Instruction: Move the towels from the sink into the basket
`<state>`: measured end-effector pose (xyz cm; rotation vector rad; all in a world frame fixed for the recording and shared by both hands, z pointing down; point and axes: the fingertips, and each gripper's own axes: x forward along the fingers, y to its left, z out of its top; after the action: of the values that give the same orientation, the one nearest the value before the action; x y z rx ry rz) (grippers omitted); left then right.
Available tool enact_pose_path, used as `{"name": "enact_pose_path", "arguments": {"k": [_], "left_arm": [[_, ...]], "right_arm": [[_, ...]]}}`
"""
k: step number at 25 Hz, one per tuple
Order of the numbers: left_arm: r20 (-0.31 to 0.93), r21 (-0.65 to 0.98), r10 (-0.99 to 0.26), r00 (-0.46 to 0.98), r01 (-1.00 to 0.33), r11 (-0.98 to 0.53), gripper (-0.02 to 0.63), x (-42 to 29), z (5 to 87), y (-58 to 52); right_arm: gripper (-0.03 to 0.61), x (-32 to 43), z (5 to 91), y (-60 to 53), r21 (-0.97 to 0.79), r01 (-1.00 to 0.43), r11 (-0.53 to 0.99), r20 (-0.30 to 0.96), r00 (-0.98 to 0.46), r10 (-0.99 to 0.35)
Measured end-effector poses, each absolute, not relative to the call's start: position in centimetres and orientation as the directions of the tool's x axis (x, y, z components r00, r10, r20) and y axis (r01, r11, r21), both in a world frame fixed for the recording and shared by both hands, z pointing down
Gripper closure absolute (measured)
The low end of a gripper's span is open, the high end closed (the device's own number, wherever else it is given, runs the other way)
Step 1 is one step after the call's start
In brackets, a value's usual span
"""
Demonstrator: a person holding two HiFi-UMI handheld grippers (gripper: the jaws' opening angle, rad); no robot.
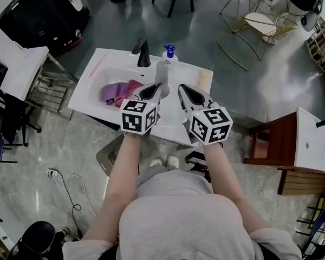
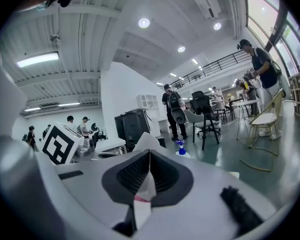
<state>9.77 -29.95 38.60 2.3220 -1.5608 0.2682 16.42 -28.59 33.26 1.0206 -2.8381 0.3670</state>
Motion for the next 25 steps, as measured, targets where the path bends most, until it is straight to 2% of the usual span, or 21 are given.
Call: {"name": "enact_pose_path", "arguments": {"k": [12, 25], "left_arm": [[0.265, 0.12, -0.928, 0.263, -0.964, -0.239, 0.598, 7.2, 36.6, -28.4], [0.232, 0.068, -0.959, 0.165, -0.986, -0.154, 0.598, 1.5, 35.1, -24.6]], "right_arm": [[0.56, 14.8, 33.6, -28.3, -0.192, -0.571, 0.798, 0.171, -0.82, -0.546], [0.56, 9.1, 32.7, -25.7, -0.175, -0.501, 0.848, 0.153, -0.865, -0.479]]}}
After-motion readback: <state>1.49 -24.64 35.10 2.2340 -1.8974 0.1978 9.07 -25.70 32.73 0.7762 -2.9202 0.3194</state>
